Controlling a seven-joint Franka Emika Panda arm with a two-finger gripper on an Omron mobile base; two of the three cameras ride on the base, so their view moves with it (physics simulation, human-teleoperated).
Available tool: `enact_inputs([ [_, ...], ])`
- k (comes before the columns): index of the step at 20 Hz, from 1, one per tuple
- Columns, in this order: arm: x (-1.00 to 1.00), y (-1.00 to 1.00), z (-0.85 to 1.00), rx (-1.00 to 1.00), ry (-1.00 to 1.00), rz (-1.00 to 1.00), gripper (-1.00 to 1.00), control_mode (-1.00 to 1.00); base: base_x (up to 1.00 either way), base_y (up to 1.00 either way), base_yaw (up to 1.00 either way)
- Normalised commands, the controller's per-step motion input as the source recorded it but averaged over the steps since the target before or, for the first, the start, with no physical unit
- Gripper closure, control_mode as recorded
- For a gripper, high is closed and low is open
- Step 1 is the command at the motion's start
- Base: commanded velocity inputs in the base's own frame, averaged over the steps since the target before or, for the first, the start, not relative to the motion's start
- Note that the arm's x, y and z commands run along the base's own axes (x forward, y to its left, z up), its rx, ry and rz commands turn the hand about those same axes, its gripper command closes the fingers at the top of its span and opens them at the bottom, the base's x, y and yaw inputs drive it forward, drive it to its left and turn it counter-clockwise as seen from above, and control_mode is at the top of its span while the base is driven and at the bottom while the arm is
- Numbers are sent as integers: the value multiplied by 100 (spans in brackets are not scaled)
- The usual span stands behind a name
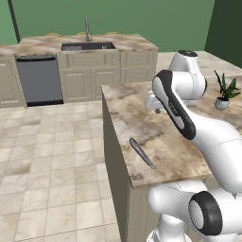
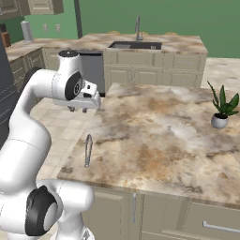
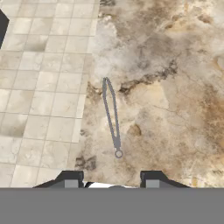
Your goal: Pick up the tongs from the counter and place them near the plate next to the oven.
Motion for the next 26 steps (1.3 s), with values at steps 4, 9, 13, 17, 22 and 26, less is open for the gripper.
enact_inputs([
  [4,0,2,-21,0,2,2,-100,-100,0,0,0],
  [9,0,2,-56,-4,6,14,-100,-100,0,0,0],
  [13,0,0,-73,-13,4,15,-100,-100,0,0,0],
  [17,8,0,-65,-13,9,12,-100,-100,0,0,0],
  [22,19,0,-52,-6,12,1,-100,-100,0,0,0],
  [26,20,0,-40,0,2,0,-100,-100,0,0,0],
])
